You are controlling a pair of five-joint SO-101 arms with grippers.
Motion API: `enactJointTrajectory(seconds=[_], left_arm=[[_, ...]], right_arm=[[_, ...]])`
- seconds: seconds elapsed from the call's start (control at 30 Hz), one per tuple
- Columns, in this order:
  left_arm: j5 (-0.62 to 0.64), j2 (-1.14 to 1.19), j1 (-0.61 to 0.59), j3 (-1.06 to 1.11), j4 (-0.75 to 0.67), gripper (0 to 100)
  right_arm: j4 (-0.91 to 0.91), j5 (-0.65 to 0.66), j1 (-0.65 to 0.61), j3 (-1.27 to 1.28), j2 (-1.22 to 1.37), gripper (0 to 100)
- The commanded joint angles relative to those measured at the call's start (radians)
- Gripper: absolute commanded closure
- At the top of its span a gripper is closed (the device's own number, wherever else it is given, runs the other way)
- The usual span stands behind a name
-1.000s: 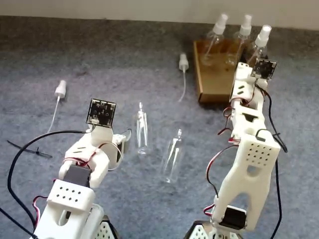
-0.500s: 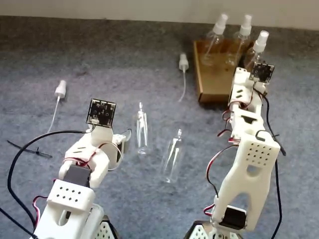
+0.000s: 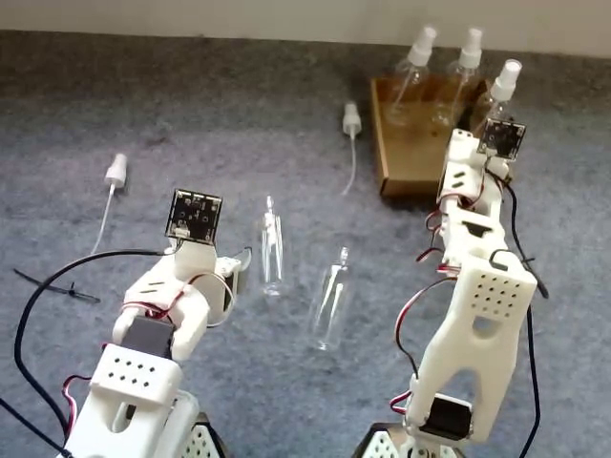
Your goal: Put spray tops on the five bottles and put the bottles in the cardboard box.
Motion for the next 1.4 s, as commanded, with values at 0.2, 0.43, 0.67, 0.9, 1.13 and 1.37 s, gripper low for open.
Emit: enactJointTrajectory(seconds=[0.2,0.43,0.67,0.9,1.13,1.37], left_arm=[[-0.009,-0.010,0.021,-0.010,-0.018,82],[-0.009,-0.010,0.021,-0.010,-0.018,82],[-0.009,-0.010,0.021,-0.010,-0.018,82],[-0.009,-0.010,0.021,-0.010,-0.018,82],[-0.009,-0.007,0.021,-0.010,-0.018,82],[-0.009,-0.005,0.021,-0.008,-0.018,82]], right_arm=[[-0.004,0.009,0.013,-0.007,-0.025,84.2],[-0.004,0.009,0.012,-0.005,-0.021,78.9],[-0.005,0.014,0.008,0.038,-0.027,78.9],[-0.120,0.017,0.008,0.094,-0.030,78.6],[-0.186,0.017,0.008,0.147,-0.036,78.6],[-0.186,0.011,0.010,0.147,-0.036,74.0]])
